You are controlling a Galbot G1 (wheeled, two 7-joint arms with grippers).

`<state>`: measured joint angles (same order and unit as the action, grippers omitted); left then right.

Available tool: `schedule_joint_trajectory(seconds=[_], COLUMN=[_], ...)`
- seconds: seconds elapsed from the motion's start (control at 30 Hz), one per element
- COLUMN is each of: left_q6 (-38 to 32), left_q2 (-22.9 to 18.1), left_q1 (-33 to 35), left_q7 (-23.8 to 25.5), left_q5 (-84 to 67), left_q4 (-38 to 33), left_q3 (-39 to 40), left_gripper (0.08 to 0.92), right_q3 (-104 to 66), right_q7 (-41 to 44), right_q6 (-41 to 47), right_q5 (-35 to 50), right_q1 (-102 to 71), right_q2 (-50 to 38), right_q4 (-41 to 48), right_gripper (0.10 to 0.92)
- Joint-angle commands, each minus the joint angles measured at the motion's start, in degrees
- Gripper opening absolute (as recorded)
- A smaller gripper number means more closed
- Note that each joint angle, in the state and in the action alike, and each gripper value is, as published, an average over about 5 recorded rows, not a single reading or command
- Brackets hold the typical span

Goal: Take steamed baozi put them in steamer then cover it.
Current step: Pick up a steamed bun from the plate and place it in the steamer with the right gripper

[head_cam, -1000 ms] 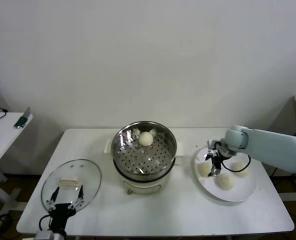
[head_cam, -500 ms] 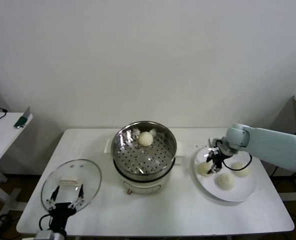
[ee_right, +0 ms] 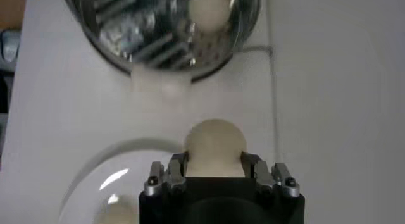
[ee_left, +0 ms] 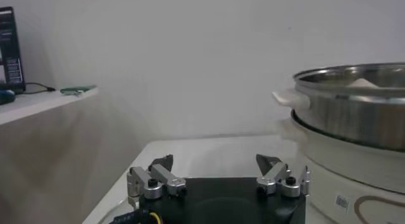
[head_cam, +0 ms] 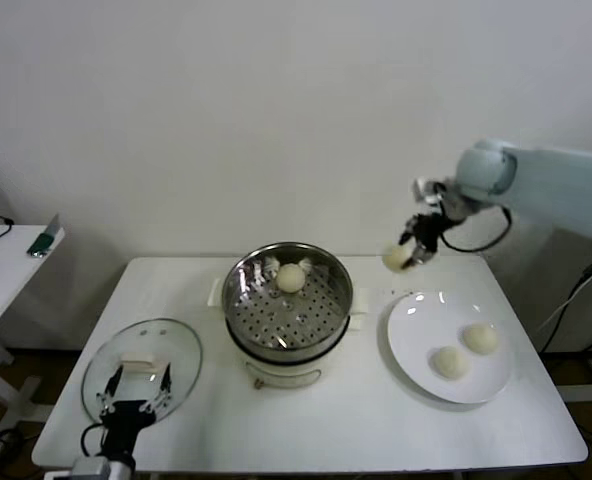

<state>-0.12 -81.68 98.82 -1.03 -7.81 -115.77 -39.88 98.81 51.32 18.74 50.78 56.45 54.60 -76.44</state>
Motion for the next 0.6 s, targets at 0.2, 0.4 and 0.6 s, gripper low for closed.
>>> schedule_joint_trajectory(seconds=[0.2, 0.4, 0.6], left_q6=[0.1, 0.1, 0.2], left_q2=[0.0, -0.4, -0.5], left_q1=[0.5, 0.4, 0.2], left_q7=[-0.2, -0.2, -0.2], left_q5=[-0.3, -0.3, -0.2], left_q4=[-0.2, 0.0, 0.4], left_q3=[-0.4, -0.3, 0.0], left_gripper=[0.823, 0.823, 0.823], right_q3=[-8.1, -6.7, -4.6], right_q7=[-10.0, -9.9, -11.3], right_q6=[9.4, 8.9, 9.0], right_q5=[14.0, 8.5, 4.4], right_q1=[-3.2, -9.9, -16.2], right_q2=[24.3, 30.6, 32.4], right_q4=[-3.9, 5.2, 9.1], right_gripper=[0.585, 0.585, 0.585])
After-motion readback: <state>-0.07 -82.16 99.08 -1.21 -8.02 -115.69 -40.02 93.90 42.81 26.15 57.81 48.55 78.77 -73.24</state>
